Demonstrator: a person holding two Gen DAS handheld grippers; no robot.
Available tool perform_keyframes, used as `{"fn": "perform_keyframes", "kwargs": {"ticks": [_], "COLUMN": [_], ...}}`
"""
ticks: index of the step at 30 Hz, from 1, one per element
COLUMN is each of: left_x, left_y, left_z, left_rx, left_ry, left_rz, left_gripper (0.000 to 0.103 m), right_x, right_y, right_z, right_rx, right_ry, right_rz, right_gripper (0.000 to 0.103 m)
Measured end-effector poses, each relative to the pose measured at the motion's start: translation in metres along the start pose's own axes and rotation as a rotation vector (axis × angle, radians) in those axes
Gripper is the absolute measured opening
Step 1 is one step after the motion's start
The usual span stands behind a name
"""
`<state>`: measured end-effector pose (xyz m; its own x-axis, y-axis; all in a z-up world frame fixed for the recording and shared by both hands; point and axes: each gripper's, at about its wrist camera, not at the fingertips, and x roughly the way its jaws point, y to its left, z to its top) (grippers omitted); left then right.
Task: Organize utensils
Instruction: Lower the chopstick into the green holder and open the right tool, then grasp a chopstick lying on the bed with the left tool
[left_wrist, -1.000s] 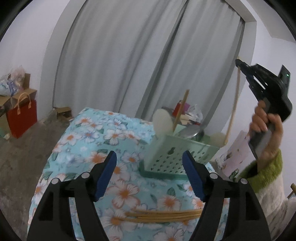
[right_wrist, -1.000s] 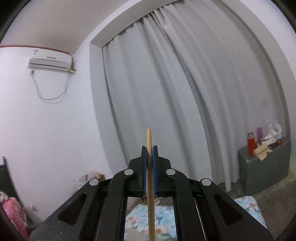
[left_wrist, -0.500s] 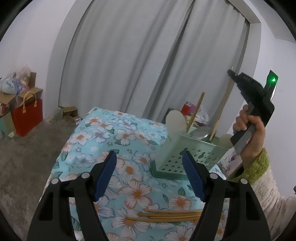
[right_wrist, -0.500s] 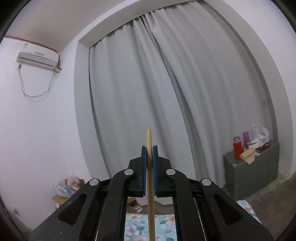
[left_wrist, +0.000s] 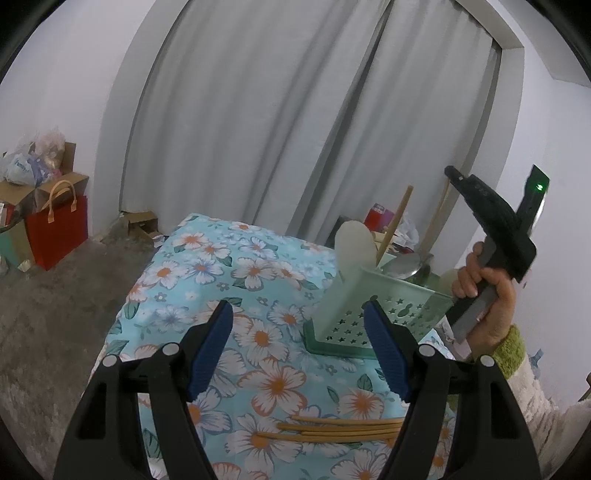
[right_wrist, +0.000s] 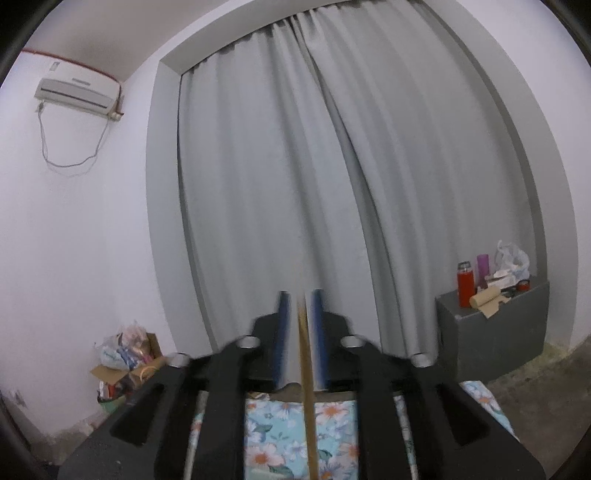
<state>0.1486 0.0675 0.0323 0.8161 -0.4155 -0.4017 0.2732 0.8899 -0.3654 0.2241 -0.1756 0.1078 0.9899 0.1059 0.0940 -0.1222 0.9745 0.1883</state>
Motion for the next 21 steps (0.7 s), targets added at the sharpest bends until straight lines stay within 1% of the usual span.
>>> {"fn": "perform_keyframes", "kwargs": {"ticks": [2, 4, 6, 8, 14, 17, 18, 21], "left_x": [0.000, 0.000, 0.000, -0.001, -0.005, -0.007, -0.008, -0.008], "left_y": [0.000, 0.000, 0.000, 0.000, -0.002, -0.004, -0.005, -0.006], "left_z": [0.000, -0.001, -0.001, -0.002, -0.006, -0.010, -0.011, -0.018], "left_rx": [-0.003, -0.006, -0.009, -0.012, -0.014, -0.007, -0.006, -0.001], "left_ry": [0.001, 0.001, 0.000, -0.001, 0.008, 0.022, 0.028, 0.057], "left_rz": [-0.001, -0.003, -0.004, -0.004, -0.004, -0.003, -0.002, 0.002], "left_gripper": [0.071, 0.071, 0.071, 0.071, 0.071, 0.071, 0.071, 0.071], "right_x": [-0.009, -0.022, -0.035, -0.051, -0.103, -0.127, -0.131, -0.135], "right_y": [0.002, 0.005, 0.008, 0.010, 0.014, 0.015, 0.014, 0.010], "right_z": [0.005, 0.012, 0.018, 0.027, 0.051, 0.056, 0.055, 0.041], "right_rx": [-0.007, -0.019, -0.022, -0.024, -0.020, -0.008, 0.003, 0.041], "right_ry": [-0.012, -0.026, -0.039, -0.056, -0.097, -0.067, -0.043, 0.081], "right_rz": [0.004, 0.010, 0.017, 0.023, 0.054, 0.074, 0.088, 0.126], "right_gripper": [0.043, 0.045, 0.050, 0.052, 0.062, 0.064, 0.065, 0.065]}}
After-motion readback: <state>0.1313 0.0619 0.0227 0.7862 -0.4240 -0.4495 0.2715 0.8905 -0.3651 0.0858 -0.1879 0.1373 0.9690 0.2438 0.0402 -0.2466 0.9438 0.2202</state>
